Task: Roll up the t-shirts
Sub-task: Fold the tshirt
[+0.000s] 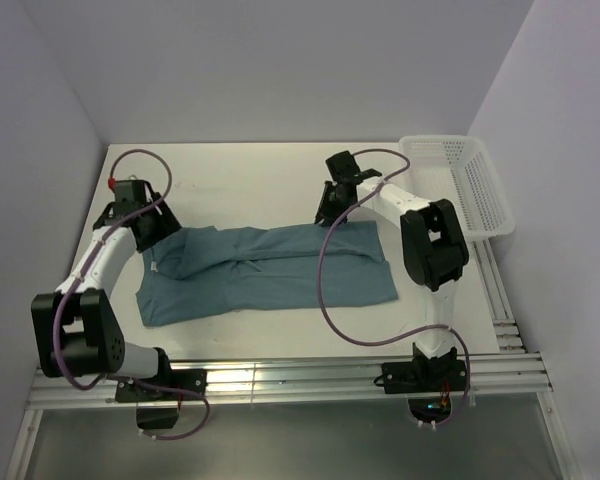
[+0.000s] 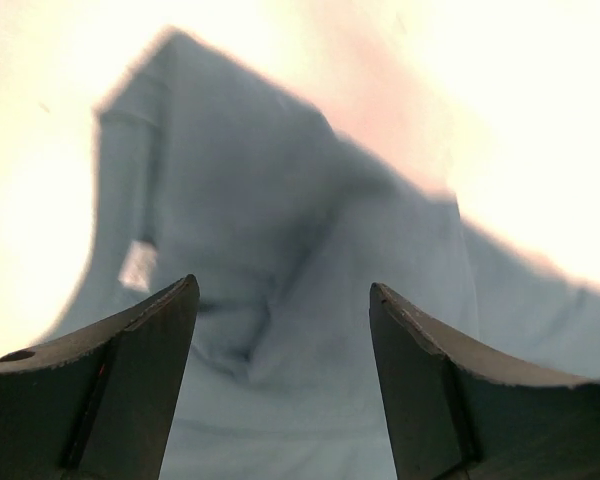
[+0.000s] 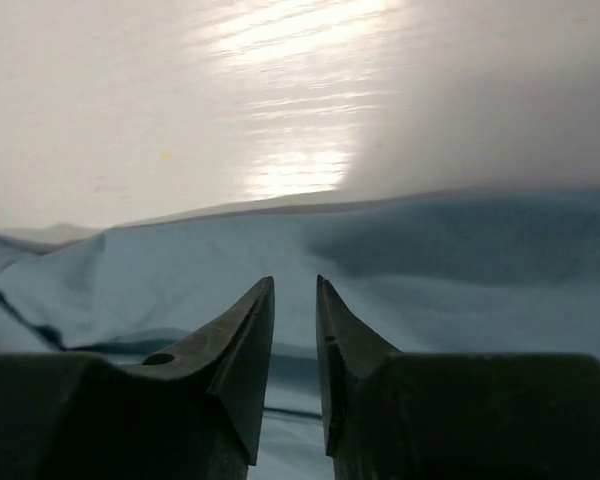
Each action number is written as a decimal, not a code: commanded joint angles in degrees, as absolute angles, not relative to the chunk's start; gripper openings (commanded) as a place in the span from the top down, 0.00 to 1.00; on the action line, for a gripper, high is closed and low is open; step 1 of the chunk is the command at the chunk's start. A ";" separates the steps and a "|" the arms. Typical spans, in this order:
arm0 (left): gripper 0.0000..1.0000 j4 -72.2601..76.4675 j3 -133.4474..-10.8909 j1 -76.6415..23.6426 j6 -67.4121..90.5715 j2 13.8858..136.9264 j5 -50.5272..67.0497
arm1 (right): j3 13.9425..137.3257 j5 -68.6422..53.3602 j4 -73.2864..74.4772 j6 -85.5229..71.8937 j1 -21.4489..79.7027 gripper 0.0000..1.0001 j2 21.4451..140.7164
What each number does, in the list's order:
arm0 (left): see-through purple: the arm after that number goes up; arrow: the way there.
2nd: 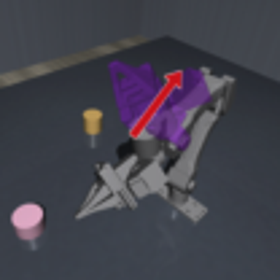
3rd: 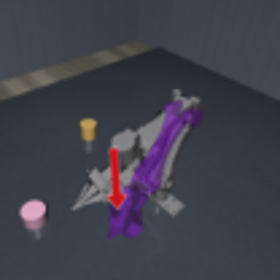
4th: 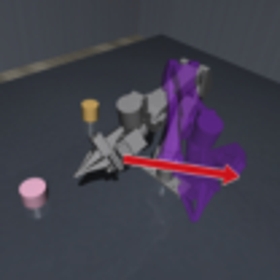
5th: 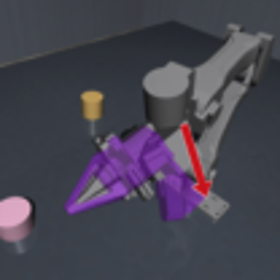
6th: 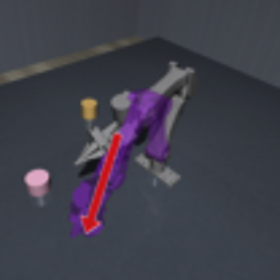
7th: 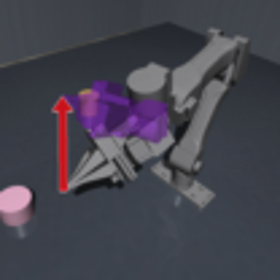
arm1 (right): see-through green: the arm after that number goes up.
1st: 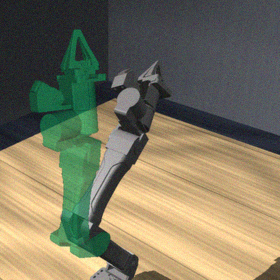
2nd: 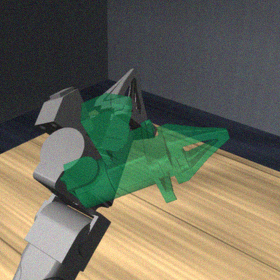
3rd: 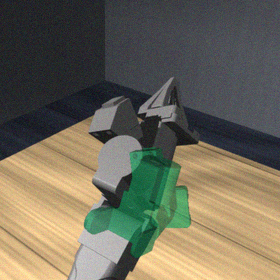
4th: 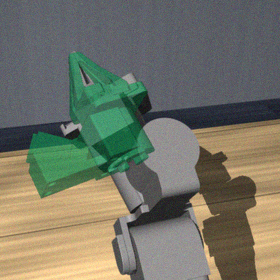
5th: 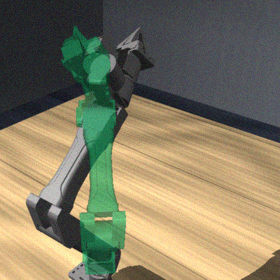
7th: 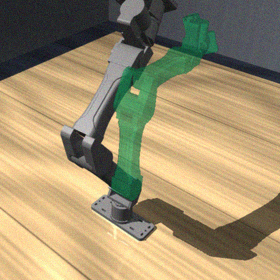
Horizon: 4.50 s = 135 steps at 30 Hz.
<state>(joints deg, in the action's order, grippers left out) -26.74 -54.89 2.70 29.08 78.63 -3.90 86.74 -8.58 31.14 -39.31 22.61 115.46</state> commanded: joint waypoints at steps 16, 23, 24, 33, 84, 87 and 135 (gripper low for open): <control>0.28 -22.33 -66.44 14.50 34.89 98.34 4.92 | 91.40 -4.39 36.47 -40.08 11.69 0.82 124.01; 0.27 -22.32 -69.96 14.59 34.37 102.74 4.22 | 96.68 -3.52 40.17 -40.34 10.90 0.75 125.78; 0.27 -22.50 -70.40 14.68 34.28 103.88 4.22 | 96.68 -3.08 40.25 -40.34 10.81 0.73 125.51; 0.40 -23.73 -75.93 14.94 34.10 110.47 3.69 | 100.02 -1.23 43.77 -39.11 9.93 0.56 126.74; 0.97 -26.37 -83.85 17.84 32.96 115.75 1.85 | 110.65 -25.55 27.25 -43.24 29.43 0.83 129.02; 0.98 -26.63 -84.90 17.75 33.05 116.10 1.93 | 113.28 -29.08 24.87 -44.12 30.41 0.85 132.96; 1.00 -27.95 -86.92 16.70 32.43 118.30 0.62 | 102.56 -38.50 16.00 -43.33 39.82 0.47 128.85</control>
<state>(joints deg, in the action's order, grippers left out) -29.41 -84.77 16.73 33.63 118.08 2.50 98.15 -37.52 19.27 -42.61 40.45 132.14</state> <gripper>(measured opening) 0.059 0.519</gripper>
